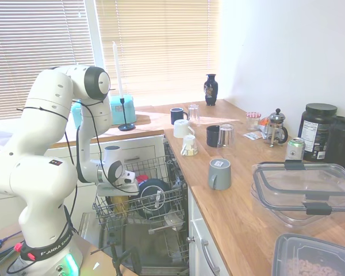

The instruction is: Transfer the yellow mug from the dishwasher to the counter

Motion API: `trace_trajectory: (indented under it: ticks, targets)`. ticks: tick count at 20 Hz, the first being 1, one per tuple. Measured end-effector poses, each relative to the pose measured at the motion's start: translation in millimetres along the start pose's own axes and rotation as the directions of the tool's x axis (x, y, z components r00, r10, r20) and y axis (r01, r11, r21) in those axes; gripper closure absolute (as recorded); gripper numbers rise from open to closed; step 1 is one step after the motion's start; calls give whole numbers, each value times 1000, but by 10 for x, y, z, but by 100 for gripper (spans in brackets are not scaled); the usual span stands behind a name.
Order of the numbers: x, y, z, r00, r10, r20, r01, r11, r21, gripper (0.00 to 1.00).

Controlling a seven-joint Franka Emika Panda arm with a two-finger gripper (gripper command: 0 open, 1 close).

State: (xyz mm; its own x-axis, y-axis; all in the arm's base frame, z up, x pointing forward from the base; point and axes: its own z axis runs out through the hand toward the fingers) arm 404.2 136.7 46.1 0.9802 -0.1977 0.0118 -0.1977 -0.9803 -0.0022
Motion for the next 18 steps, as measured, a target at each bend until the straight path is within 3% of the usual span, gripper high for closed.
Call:
trace_trajectory:
  ticks: [18]
  targets:
    - [-57,-203,-119,999,-46,6,45,999,30,100]
